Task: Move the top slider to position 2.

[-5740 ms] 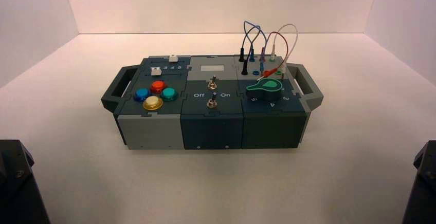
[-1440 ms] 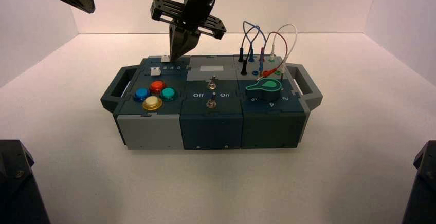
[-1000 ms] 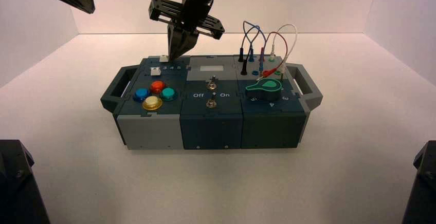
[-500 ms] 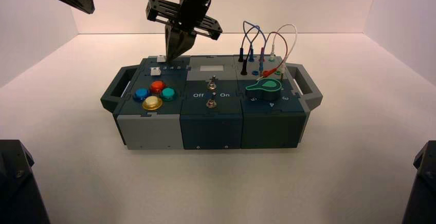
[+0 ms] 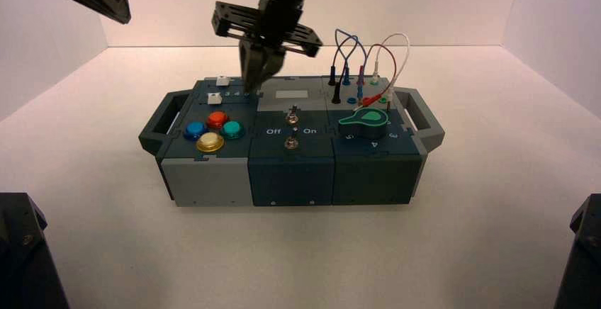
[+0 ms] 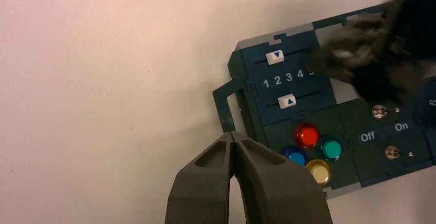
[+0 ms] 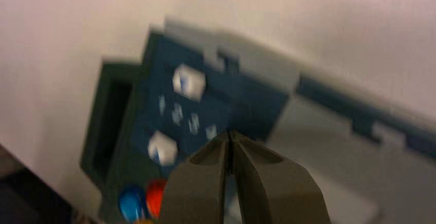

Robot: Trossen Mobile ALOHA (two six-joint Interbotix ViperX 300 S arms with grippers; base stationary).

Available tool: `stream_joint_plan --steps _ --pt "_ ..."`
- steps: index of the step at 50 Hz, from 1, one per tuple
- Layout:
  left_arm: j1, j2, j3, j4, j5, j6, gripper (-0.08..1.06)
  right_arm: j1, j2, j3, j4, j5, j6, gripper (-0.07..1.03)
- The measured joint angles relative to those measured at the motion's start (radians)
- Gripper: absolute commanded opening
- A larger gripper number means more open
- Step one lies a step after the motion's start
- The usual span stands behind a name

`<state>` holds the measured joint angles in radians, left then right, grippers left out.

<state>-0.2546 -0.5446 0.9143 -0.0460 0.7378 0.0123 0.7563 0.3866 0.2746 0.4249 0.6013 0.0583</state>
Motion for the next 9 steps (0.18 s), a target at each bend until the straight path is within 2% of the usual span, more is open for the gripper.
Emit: stream_joint_plan --steps 9 --pt "0.008 0.000 0.002 0.002 0.000 0.000 -0.03 0.000 -0.064 0.063 -0.005 -0.002 -0.002 -0.02"
